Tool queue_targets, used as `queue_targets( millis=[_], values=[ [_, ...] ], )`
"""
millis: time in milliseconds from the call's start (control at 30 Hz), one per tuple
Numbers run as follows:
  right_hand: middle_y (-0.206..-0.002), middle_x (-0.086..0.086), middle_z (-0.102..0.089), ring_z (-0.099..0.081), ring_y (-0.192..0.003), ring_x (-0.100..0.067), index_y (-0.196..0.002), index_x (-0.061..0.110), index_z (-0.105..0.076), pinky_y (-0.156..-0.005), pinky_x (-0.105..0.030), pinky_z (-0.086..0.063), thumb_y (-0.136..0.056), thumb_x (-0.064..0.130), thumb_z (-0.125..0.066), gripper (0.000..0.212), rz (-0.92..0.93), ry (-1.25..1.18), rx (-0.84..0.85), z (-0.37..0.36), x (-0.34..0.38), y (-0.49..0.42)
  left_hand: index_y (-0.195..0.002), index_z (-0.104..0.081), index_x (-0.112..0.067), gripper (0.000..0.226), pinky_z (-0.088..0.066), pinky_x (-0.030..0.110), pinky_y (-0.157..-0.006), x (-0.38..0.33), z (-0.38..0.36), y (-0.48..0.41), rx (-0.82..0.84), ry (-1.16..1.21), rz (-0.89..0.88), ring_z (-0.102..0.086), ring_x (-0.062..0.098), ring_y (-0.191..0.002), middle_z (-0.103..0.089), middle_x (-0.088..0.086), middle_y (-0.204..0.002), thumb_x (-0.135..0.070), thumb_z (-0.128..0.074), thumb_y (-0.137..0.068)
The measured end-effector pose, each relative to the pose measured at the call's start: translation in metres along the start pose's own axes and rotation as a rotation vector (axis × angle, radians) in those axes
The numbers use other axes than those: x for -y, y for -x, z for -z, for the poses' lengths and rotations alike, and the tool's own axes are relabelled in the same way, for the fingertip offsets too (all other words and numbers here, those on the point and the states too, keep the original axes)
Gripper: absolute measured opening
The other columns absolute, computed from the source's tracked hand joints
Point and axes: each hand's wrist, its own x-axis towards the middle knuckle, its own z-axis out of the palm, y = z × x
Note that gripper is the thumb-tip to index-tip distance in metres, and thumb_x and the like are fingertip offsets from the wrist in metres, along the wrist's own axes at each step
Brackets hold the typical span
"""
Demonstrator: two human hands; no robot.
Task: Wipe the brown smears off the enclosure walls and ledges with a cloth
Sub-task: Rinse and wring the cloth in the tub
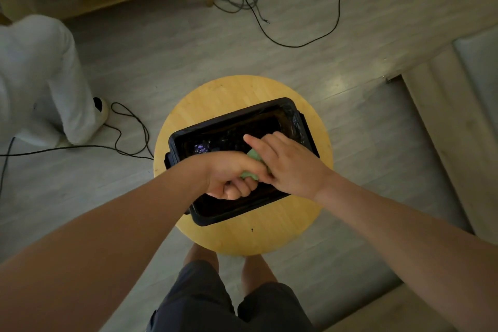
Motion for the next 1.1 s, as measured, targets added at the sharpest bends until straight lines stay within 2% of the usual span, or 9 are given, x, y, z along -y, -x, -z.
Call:
queue_targets(
  millis=[67,167,233,333,433,600,733,900,1100],
  values=[
    [-0.107,-0.01,-0.059,-0.058,-0.094,-0.026,-0.149,0.005,-0.042,-0.072,-0.037,-0.053,-0.091,0.029,-0.072,0.07,-0.101,-0.005,0.127,0.008,0.004,-0.004,-0.093,-0.054,-0.016,0.014,-0.017,0.016,-0.038,-0.002,-0.004,0.003,0.028,-0.059,0.004,-0.019,0.006,-0.048,-0.029,-0.004,-0.064,-0.016,-0.068,-0.094],
    [-0.077,-0.001,-0.053,-0.066,-0.079,-0.028,-0.111,0.012,-0.057,-0.058,-0.037,-0.047,-0.09,0.024,-0.068,0.027,-0.286,0.12,0.367,0.024,0.013,-0.019,-0.082,-0.052,-0.018,0.025,-0.014,0.021,-0.041,-0.003,-0.012,0.003,-0.091,-0.21,0.036,-0.02,0.01,-0.049,-0.032,-0.004,-0.06,-0.021,-0.075,-0.09],
    [-0.063,0.004,-0.041,-0.058,-0.066,-0.025,-0.096,0.016,-0.059,-0.055,-0.033,-0.041,-0.089,0.025,-0.067,0.014,-0.269,0.198,0.434,0.028,0.016,-0.025,-0.073,-0.05,-0.016,0.032,-0.017,0.026,-0.043,-0.002,-0.016,0.001,-0.233,-0.378,0.043,-0.025,0.013,-0.046,-0.038,-0.001,-0.056,-0.022,-0.078,-0.088],
    [-0.06,0.005,-0.049,-0.053,-0.056,-0.018,-0.079,0.017,-0.063,-0.049,-0.028,-0.039,-0.084,0.023,-0.065,0.008,-0.24,0.195,0.471,0.027,0.013,-0.028,-0.064,-0.048,-0.013,0.036,-0.031,0.027,-0.046,-0.005,-0.022,-0.004,-0.448,-0.733,-0.008,-0.037,0.019,-0.041,-0.044,0.004,-0.052,-0.024,-0.07,-0.091],
    [-0.061,0.001,-0.058,-0.056,-0.054,-0.02,-0.067,0.018,-0.063,-0.047,-0.028,-0.043,-0.08,0.016,-0.061,0.013,-0.317,0.119,0.568,0.027,0.011,-0.036,-0.064,-0.049,-0.014,0.034,-0.041,0.031,-0.054,-0.003,-0.025,-0.014,-0.652,-1.181,-0.099,-0.049,0.017,-0.053,-0.052,0.004,-0.062,-0.022,-0.052,-0.098],
    [-0.067,-0.007,-0.062,-0.061,-0.061,-0.025,-0.068,0.014,-0.064,-0.049,-0.029,-0.043,-0.084,0.008,-0.059,0.017,-0.451,-0.09,0.725,0.02,0.002,-0.048,-0.083,-0.061,-0.018,0.015,-0.044,0.033,-0.055,0.001,-0.023,-0.026,-0.909,-1.284,-0.151,-0.056,0.02,-0.063,-0.059,0.002,-0.076,-0.019,-0.054,-0.096],
    [-0.069,-0.009,-0.061,-0.059,-0.062,-0.025,-0.07,0.011,-0.063,-0.05,-0.031,-0.042,-0.084,0.006,-0.058,0.016,-0.553,-0.205,0.771,0.009,-0.002,-0.05,-0.093,-0.063,-0.019,0.01,-0.043,0.036,-0.061,-0.003,-0.019,-0.028,-0.946,-1.405,-0.158,-0.051,0.019,-0.062,-0.054,-0.001,-0.077,-0.016,-0.054,-0.097],
    [-0.06,-0.004,-0.045,-0.045,-0.057,-0.022,-0.06,0.014,-0.048,-0.049,-0.031,-0.032,-0.087,0.009,-0.061,0.03,-0.615,-0.314,0.798,-0.002,-0.007,-0.051,-0.113,-0.061,-0.016,0.016,-0.042,0.038,-0.065,-0.004,-0.015,-0.029,-0.933,-1.563,-0.159,-0.066,0.027,-0.084,-0.068,0.006,-0.102,-0.015,-0.054,-0.099],
    [-0.055,0.0,-0.037,-0.034,-0.048,-0.017,-0.058,0.016,-0.039,-0.044,-0.026,-0.026,-0.089,0.009,-0.061,0.039,-0.672,-0.408,0.827,-0.008,-0.004,-0.05,-0.116,-0.059,-0.016,0.018,-0.042,0.036,-0.064,0.004,-0.007,-0.034,-0.923,-1.646,-0.16,-0.07,0.027,-0.091,-0.07,0.005,-0.105,-0.016,-0.054,-0.1]
  ],
)
